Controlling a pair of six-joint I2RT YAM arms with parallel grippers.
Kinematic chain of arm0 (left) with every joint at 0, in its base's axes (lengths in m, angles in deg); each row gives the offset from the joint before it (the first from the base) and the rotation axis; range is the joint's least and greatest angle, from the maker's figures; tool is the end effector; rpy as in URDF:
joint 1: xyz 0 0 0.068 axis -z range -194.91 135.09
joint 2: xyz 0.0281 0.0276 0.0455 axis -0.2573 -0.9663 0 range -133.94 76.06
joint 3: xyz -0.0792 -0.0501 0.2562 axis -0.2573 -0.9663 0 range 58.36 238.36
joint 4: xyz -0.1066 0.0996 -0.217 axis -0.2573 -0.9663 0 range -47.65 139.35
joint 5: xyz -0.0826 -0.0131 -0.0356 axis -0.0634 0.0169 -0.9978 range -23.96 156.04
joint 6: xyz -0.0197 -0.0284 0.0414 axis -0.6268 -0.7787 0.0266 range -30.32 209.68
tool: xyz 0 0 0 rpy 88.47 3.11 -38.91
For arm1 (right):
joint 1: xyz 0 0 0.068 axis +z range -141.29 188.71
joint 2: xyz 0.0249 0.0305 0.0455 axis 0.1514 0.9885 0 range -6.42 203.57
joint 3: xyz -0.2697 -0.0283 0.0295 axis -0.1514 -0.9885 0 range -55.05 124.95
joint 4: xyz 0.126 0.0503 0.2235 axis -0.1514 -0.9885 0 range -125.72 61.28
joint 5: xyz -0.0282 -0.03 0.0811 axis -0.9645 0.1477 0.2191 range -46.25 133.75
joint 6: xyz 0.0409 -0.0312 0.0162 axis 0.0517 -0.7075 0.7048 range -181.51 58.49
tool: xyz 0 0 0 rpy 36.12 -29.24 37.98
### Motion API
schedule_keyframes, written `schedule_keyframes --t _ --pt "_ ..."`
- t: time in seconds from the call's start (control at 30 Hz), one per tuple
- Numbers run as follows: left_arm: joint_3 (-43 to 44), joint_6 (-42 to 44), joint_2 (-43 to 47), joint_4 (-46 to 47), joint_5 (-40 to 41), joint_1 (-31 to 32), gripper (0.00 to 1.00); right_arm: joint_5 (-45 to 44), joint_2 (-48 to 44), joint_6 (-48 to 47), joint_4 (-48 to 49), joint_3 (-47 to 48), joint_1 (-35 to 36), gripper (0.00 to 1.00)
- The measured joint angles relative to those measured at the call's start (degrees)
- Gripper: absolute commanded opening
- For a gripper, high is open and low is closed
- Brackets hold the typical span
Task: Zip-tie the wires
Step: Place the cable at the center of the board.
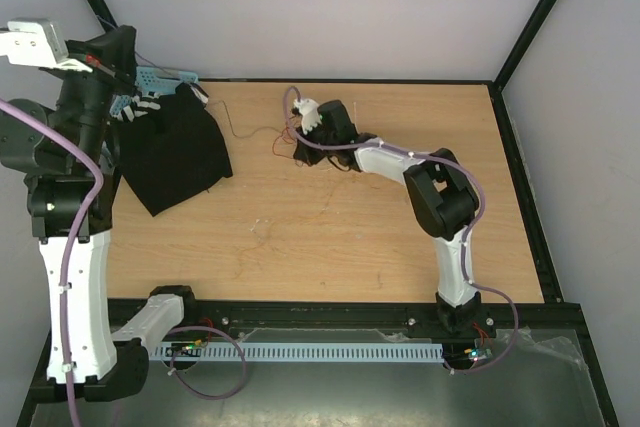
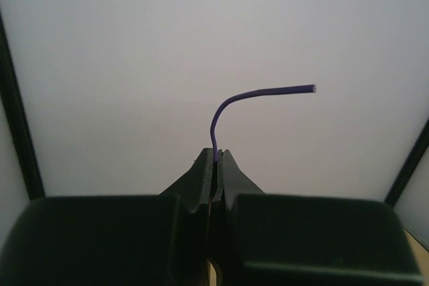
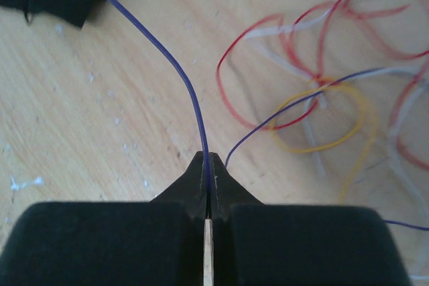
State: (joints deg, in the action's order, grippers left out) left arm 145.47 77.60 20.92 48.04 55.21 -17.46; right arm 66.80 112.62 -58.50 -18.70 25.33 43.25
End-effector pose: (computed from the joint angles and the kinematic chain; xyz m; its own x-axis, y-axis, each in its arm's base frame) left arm 0.1390 -0.0005 0.5663 0.4736 -0.1845 -0.8612 0.2216 0.9713 -0.0863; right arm 0.3798 0.2783 0.1869 -0.4366 -0.2419 -0.8665 -0.7829 0.5766 0.2335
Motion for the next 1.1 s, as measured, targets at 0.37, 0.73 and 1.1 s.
schedule_keyframes --t 0.37,0.73,1.1 --pt "4.72 6.38 1.7 -7.8 7.06 0.0 0.0 -12.37 -12.28 -3.3 -14.32 21.79 -0.74 0.0" --pt "-6.45 2.75 2.38 -10.47 7.45 0.0 0.0 -14.51 -18.95 -1.53 -18.08 34.03 -5.55 0.0" --pt "-22.95 -5.75 8.5 -12.15 4.81 1.44 0.0 -42.32 -33.38 -10.14 -28.81 17.84 -8.76 0.0"
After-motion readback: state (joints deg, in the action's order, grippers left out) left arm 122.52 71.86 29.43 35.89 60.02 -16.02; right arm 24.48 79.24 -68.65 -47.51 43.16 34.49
